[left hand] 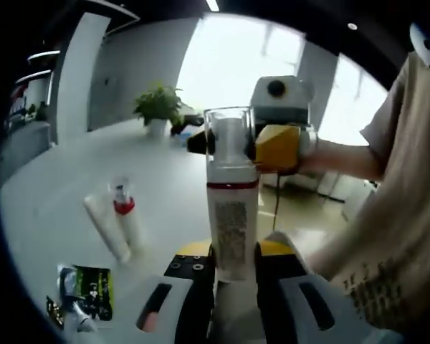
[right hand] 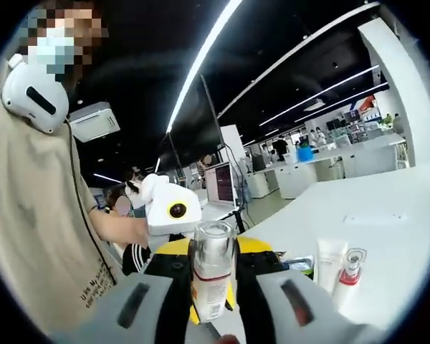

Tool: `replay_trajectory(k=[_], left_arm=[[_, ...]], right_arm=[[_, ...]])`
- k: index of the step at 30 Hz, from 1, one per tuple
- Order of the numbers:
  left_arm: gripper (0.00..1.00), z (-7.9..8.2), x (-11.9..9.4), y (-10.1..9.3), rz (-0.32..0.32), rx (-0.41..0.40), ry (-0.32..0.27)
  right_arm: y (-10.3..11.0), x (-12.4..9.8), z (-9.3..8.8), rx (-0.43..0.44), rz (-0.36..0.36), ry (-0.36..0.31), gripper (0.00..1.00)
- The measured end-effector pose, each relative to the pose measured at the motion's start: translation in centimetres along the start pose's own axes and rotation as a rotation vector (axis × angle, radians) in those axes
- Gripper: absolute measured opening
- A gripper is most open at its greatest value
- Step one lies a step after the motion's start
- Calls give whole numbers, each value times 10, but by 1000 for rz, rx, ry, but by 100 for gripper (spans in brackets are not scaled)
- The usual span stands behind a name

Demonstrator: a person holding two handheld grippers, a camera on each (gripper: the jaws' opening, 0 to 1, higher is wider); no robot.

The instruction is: Arrange the skincare products in the storage area until every visible bottle or jar stands upright without overlapping.

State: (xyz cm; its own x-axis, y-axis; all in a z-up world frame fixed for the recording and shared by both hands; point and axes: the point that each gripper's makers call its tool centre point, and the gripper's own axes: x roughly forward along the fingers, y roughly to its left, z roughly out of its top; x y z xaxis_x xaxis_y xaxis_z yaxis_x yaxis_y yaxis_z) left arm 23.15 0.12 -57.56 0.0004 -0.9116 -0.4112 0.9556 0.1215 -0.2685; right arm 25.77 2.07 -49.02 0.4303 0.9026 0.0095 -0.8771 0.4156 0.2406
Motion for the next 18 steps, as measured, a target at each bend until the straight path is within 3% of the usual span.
replay_trajectory(k=[5,9,12,18], left_arm=[[18,-6,9,5,23,94,28],[18,-11,17,10,50,123,47],[18,-13,23,20,107,185,58],[18,-25,40,33,160,220,71]], right_arm=[[3,0,-9,-108,-14,87,20],[3,1,-16,-177,-45,137,20],[-1,-2,-23,-232,-78,185,20],[-14,-8,-42,-283,-125,266,20]])
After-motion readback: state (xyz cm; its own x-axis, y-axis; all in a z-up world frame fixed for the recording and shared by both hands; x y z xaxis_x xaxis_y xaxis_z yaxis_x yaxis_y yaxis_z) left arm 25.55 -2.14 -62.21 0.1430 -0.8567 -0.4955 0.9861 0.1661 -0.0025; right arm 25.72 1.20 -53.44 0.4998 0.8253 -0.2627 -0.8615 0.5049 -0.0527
